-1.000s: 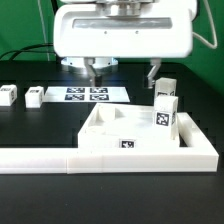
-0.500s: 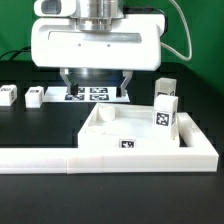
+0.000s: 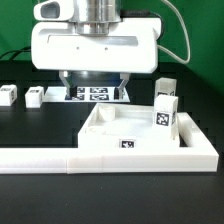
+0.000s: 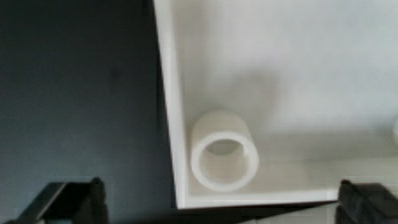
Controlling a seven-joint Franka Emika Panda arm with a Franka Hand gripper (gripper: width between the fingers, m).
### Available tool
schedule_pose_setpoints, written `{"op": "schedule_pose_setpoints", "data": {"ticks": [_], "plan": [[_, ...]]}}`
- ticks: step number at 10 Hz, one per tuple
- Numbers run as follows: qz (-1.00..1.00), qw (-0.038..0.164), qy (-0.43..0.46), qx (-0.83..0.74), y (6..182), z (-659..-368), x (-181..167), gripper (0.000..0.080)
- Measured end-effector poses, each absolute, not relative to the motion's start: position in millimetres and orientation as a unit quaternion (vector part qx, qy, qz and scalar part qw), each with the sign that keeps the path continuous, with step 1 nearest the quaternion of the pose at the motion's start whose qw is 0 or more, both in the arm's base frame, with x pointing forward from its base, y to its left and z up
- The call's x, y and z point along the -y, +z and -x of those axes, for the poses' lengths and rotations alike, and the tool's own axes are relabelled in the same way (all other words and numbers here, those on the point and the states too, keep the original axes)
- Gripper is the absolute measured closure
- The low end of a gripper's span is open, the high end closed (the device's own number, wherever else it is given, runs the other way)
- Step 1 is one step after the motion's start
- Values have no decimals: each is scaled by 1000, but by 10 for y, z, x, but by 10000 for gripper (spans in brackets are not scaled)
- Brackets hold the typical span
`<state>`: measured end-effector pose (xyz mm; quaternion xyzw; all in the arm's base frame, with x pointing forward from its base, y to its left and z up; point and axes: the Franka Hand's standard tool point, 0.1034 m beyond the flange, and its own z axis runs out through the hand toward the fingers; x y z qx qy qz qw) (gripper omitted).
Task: Assemble square table
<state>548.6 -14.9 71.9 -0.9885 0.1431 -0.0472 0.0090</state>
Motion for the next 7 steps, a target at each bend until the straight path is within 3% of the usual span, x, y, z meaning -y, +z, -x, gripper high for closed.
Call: {"op": "schedule_pose_setpoints", "data": {"ticks": [2,7], "plan": [[987,8,-41,-153,577,-5274,188,150],[990,-6,-56,-128,358,-5189,167,150]]}}
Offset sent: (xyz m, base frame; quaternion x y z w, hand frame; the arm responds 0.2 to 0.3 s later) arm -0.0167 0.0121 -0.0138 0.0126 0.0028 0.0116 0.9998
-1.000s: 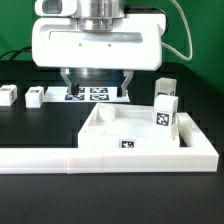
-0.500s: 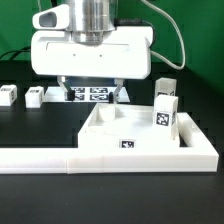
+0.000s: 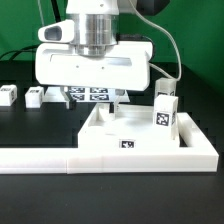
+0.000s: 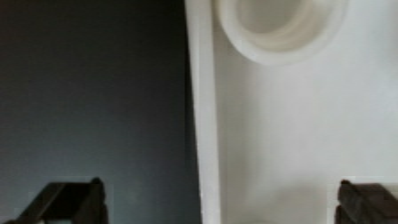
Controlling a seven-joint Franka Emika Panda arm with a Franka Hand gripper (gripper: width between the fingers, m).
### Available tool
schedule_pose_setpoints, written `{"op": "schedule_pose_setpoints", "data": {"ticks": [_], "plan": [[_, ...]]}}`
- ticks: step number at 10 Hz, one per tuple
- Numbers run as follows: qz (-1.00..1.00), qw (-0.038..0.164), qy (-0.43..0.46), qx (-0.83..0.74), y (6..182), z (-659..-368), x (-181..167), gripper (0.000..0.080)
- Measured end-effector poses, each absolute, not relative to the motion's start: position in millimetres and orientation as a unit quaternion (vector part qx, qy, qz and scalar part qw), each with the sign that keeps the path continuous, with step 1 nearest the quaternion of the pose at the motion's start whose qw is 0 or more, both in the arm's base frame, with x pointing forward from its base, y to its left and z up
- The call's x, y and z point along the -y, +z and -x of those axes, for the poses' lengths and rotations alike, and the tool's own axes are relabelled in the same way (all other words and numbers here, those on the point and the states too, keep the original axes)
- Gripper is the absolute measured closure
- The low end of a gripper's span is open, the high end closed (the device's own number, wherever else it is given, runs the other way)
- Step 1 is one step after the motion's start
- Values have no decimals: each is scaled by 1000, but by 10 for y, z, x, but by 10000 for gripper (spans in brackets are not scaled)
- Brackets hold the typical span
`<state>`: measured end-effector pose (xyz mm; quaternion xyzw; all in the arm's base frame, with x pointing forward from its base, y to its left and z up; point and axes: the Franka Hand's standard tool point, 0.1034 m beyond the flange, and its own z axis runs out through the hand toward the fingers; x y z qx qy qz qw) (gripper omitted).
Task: Assemble square table
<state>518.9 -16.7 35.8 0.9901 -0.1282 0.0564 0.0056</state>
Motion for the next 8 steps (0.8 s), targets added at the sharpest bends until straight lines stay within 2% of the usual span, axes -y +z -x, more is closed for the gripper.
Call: {"op": "schedule_pose_setpoints", "data": {"ticks": [3,8], "plan": [[-990,12,59,126,268,-5173,191,150],[-990,14,56,126,211,-5148,197,150]]}}
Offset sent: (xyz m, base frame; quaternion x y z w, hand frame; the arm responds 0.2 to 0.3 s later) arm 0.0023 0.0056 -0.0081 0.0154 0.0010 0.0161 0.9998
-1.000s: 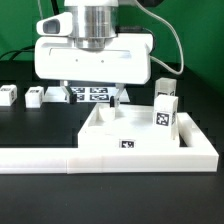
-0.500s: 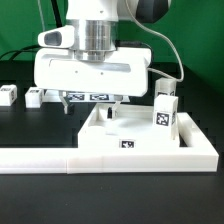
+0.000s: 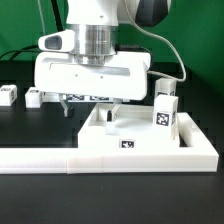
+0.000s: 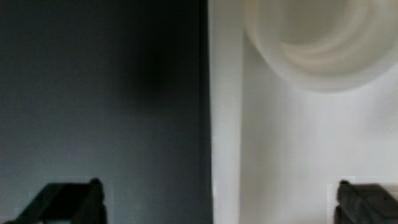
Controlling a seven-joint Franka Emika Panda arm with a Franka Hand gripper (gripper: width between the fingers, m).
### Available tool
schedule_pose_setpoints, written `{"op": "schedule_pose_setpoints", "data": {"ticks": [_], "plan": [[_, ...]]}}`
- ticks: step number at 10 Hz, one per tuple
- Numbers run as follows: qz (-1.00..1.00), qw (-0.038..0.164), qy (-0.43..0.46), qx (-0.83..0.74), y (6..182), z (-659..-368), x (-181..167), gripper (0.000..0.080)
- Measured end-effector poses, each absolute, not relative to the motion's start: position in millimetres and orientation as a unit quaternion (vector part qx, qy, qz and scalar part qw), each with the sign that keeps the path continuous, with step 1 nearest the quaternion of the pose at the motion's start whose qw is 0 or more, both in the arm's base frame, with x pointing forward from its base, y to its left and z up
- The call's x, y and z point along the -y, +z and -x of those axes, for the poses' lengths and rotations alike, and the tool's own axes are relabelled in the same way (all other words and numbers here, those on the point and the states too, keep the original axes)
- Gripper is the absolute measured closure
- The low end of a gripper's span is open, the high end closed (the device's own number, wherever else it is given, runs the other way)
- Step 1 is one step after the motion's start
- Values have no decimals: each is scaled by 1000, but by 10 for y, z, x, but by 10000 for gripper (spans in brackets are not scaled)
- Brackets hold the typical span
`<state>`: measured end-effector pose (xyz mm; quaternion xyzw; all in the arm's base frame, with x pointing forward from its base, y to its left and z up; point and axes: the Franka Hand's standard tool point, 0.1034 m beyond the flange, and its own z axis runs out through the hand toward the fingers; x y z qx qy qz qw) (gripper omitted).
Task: Assemble square table
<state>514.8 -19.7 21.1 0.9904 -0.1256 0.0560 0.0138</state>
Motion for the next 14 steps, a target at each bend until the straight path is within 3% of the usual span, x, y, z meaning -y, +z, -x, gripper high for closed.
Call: {"op": "schedule_pose_setpoints", "data": {"ticks": [2,3,4,6,7,8,14], "plan": [[-990,13,56,126,211,-5152,180,173],[-991,13,57,124,219,-5167,166,304],[-991,13,57,124,219,-5167,169,304],[-991,13,57,124,219,-5167,169,680],[-991,13,57,124,220,-5167,176,680],[-990,14,57,124,220,-5167,187,743],[-990,14,57,124,220,-5167,187,742]]}}
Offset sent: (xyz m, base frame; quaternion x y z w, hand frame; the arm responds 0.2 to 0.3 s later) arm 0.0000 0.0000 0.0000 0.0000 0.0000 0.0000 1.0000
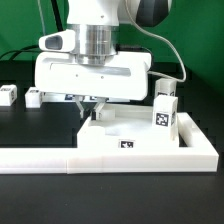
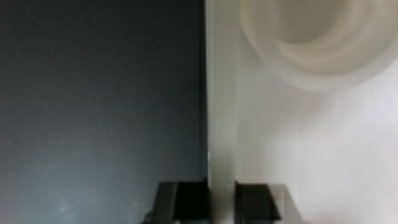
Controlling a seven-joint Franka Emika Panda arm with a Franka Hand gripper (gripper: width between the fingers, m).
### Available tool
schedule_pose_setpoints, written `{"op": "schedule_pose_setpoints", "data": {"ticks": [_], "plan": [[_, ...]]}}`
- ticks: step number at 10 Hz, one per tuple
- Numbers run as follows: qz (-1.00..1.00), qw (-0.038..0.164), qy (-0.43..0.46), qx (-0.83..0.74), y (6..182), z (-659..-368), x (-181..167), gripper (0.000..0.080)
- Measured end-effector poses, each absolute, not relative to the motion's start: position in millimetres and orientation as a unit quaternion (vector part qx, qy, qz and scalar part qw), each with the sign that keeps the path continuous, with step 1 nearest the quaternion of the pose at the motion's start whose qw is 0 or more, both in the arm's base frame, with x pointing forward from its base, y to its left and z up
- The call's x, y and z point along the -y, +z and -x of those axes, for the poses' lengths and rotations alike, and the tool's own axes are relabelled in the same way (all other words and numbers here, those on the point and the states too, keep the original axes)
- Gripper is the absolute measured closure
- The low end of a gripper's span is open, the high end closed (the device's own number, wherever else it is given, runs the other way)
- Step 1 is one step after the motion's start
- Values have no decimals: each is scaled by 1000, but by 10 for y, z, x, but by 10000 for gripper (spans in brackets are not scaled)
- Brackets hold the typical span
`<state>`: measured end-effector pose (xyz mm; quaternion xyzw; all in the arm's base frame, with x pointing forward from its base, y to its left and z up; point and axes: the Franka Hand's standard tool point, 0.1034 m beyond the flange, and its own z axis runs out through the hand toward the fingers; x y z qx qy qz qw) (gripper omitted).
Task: Assemble square table
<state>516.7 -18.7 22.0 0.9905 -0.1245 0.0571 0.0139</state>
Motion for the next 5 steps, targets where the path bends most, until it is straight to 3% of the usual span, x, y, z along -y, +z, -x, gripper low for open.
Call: {"op": "schedule_pose_setpoints", "data": {"ticks": [5], "plan": [[-992,15,57,116,221,-5169,189,742]]}}
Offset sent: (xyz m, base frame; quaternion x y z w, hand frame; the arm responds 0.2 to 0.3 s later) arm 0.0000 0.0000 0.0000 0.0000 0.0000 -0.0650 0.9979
